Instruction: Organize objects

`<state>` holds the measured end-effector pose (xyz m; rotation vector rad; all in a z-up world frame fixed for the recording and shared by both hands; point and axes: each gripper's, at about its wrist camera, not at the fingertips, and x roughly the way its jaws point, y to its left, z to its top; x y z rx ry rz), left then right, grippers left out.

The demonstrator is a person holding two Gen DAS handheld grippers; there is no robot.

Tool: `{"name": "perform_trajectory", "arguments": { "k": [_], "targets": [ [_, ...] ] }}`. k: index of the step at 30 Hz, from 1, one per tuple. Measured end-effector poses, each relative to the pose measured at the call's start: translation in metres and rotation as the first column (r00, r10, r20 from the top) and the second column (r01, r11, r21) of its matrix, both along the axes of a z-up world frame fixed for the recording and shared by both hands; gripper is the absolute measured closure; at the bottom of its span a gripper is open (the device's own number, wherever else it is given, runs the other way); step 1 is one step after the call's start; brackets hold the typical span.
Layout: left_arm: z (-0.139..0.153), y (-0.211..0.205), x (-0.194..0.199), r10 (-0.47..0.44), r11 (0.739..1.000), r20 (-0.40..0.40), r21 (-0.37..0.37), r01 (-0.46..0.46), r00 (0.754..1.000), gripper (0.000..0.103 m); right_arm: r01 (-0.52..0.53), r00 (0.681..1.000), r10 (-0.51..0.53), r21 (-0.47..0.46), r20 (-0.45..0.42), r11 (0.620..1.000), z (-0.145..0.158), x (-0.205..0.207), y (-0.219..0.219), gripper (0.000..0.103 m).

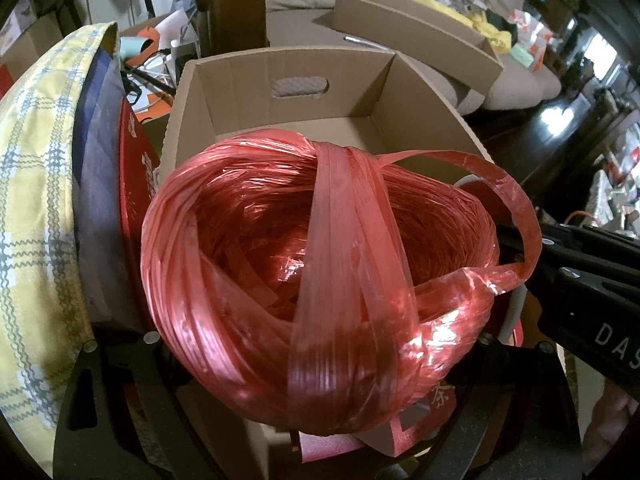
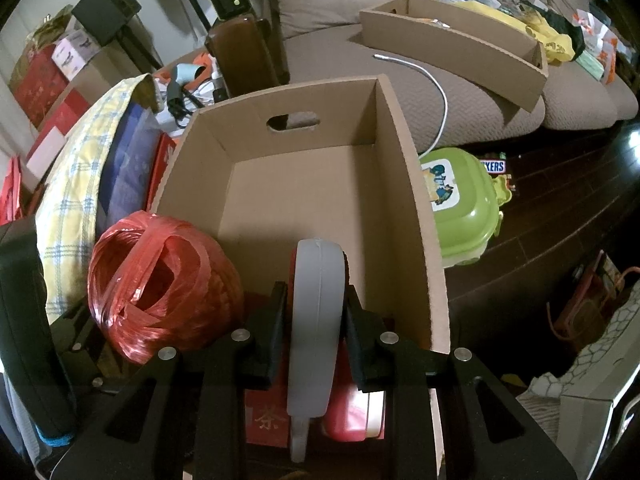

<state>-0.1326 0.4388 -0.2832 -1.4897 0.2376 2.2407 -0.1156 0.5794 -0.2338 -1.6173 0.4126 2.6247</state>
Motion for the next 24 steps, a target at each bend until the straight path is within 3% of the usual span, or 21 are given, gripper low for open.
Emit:
{"name": "perform_trajectory", "arguments": {
  "k": [24],
  "targets": [
    [-0.0061, 0.0034, 0.004, -0.009, 1.0, 0.018, -0.011, 0.009, 1.0, 0.01, -0.001, 1.0, 0.001, -0.001, 0.005, 1.0, -0.0016, -0.0012, 0.0002, 0.077]
  ]
}}
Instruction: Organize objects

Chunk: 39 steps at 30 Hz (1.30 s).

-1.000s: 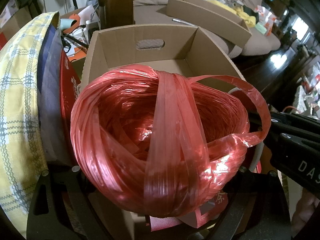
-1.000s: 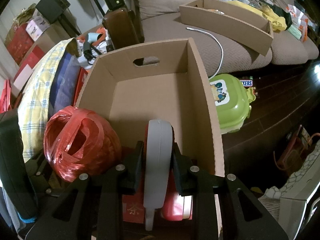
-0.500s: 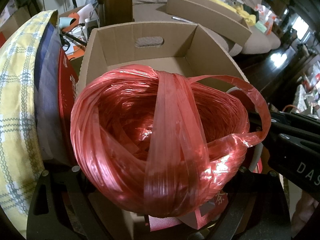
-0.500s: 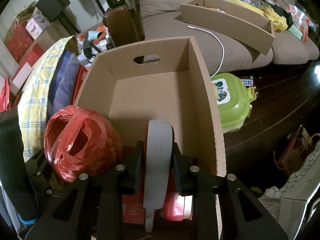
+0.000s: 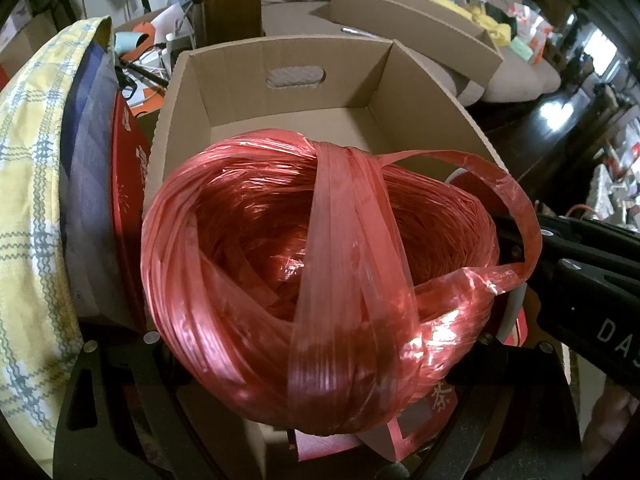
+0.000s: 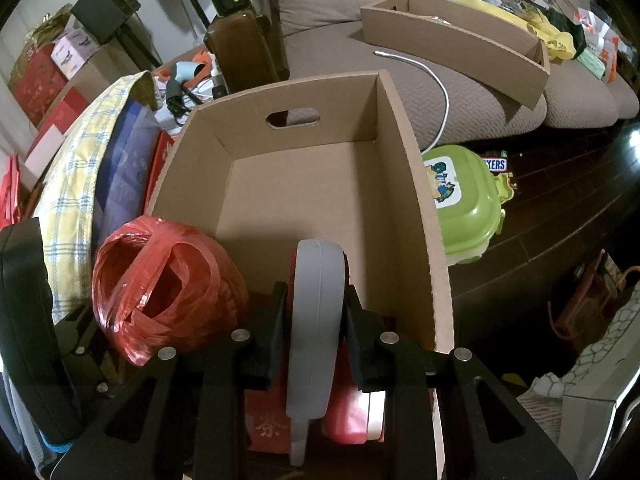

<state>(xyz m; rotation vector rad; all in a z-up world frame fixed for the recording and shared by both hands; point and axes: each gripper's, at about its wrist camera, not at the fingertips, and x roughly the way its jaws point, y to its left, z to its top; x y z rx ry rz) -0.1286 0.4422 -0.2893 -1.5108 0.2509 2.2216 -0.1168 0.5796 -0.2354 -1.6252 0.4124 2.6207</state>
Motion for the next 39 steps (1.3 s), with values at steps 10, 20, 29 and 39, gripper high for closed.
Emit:
{"name": "perform_trajectory", "arguments": {
  "k": [10, 20, 29, 39],
  "targets": [
    [-0.0015, 0.0008, 0.0001, -0.003, 1.0, 0.0, -0.004, 0.003, 1.0, 0.01, 0.0, 1.0, 0.0, -0.003, -0.001, 1.0, -0.0003, -0.0002, 0.0007, 0.077],
    [-0.0019, 0.0017, 0.0014, -0.007, 1.0, -0.005, -0.009, 0.007, 1.0, 0.01, 0.003, 1.0, -0.003, -0.005, 0.0, 1.0, -0.002, -0.0005, 0.0007, 0.077],
    [-0.0018, 0.0018, 0.001, -0.007, 1.0, -0.008, -0.01, 0.007, 1.0, 0.01, 0.002, 1.0, -0.002, -0.006, 0.0, 1.0, -0.002, -0.0016, 0.0004, 0.077],
    [-0.0013, 0.0015, 0.0012, -0.006, 1.0, -0.006, -0.007, 0.006, 1.0, 0.01, 0.003, 1.0, -0.003, -0.005, 0.0, 1.0, -0.0021, -0.0013, 0.0007, 0.077]
  ]
}}
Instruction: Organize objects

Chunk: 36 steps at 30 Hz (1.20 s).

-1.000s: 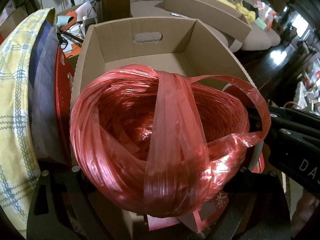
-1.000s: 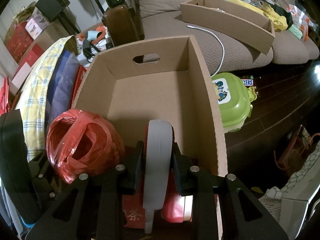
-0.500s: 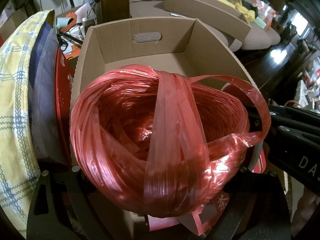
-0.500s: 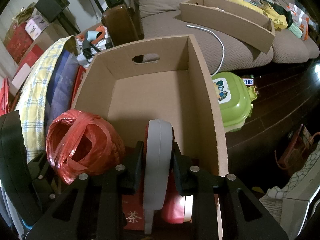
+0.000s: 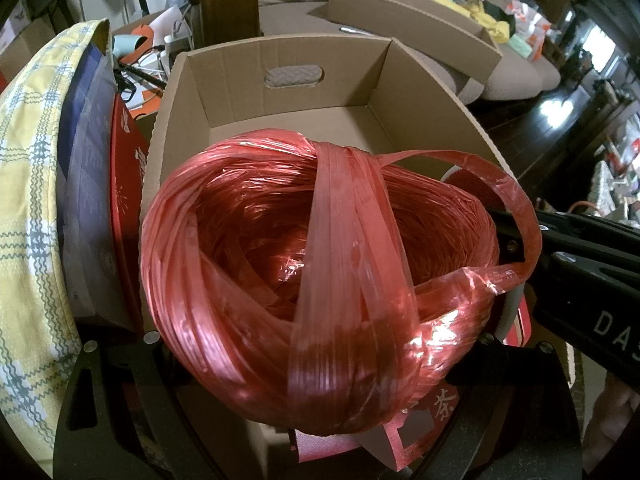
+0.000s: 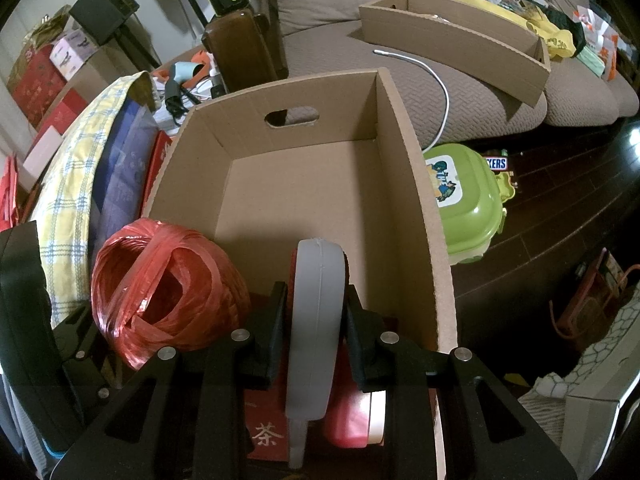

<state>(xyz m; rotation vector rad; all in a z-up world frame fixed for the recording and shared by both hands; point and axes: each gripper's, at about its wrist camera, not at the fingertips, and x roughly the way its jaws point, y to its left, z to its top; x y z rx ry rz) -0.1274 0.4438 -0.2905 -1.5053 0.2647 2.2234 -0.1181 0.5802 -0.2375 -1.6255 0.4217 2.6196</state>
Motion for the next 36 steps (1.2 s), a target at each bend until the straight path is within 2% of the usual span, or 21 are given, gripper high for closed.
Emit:
{"name": "perform_trajectory", "arguments": {
  "k": [10, 36],
  "targets": [
    [0.0022, -0.0006, -0.0001, -0.004, 1.0, -0.002, 0.009, 0.004, 1.0, 0.01, 0.02, 1.0, -0.02, -0.024, 0.004, 1.0, -0.0045, -0.0008, 0.0025, 0.075],
    [0.0057, -0.0056, -0.0024, 0.001, 0.999, -0.009, 0.035, -0.001, 1.0, 0.01, 0.037, 0.999, -0.037, -0.017, 0.0, 0.999, -0.0016, 0.001, 0.0035, 0.072]
  ]
}}
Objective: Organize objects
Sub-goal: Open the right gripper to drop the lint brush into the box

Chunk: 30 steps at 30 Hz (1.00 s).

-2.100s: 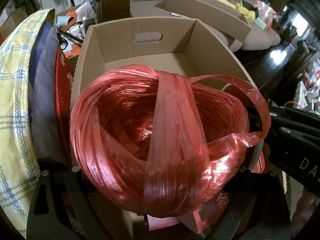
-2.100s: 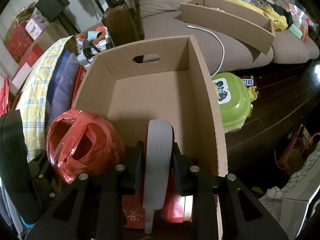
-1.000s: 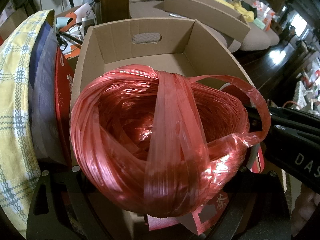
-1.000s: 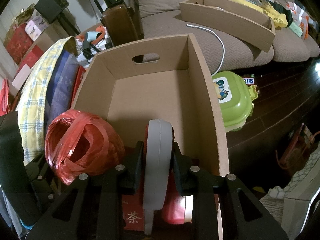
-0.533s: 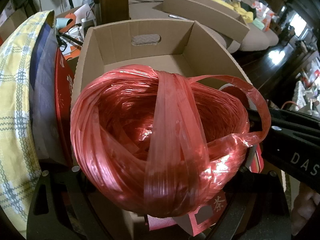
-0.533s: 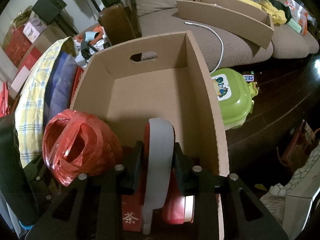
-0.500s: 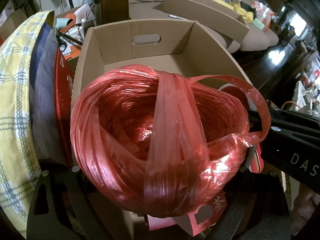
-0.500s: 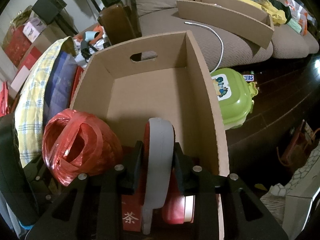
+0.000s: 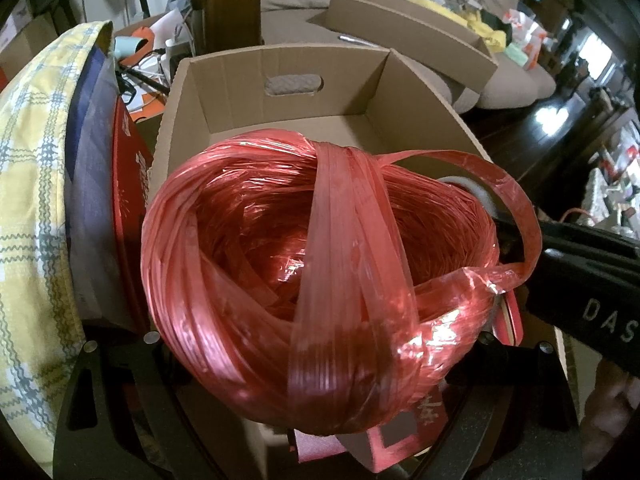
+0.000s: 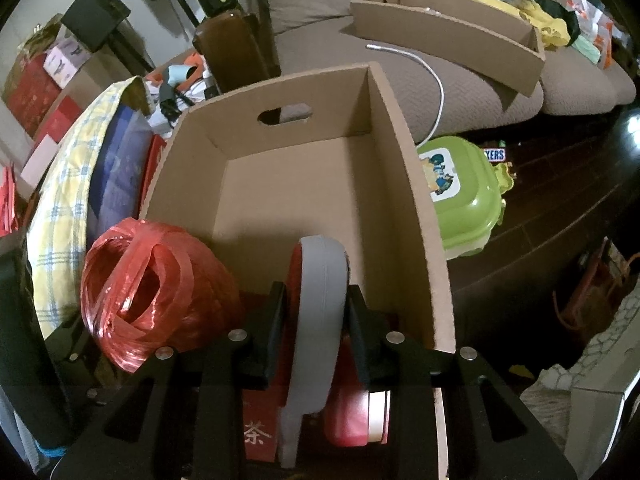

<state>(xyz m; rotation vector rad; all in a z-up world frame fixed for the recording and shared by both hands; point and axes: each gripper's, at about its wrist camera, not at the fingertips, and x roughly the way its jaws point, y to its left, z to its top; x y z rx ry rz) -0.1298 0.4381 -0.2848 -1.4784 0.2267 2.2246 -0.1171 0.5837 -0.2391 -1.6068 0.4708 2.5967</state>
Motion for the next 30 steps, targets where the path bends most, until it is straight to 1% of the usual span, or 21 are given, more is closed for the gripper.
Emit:
{"name": "perform_trajectory", "arguments": {
  "k": [10, 17, 21, 30],
  "targets": [
    [0.001, -0.001, 0.0, 0.004, 1.0, -0.002, 0.006, -0.004, 1.0, 0.01, -0.001, 1.0, 0.001, -0.009, 0.003, 1.0, -0.001, -0.001, 0.001, 0.072],
    [0.004, -0.002, -0.004, 0.017, 1.0, -0.009, 0.021, -0.017, 1.0, 0.01, 0.046, 0.999, -0.046, -0.015, -0.023, 0.999, 0.004, 0.001, 0.011, 0.072],
    [0.006, -0.002, -0.006, 0.02, 1.0, -0.019, 0.019, -0.019, 1.0, 0.01, 0.065, 0.998, -0.066, -0.024, -0.018, 0.998, 0.004, 0.002, 0.017, 0.072],
    [0.009, 0.0, -0.015, 0.036, 0.999, -0.043, 0.027, -0.035, 0.998, 0.01, 0.071, 0.997, -0.072, -0.033, -0.013, 0.997, 0.002, 0.003, 0.017, 0.072]
  ]
}}
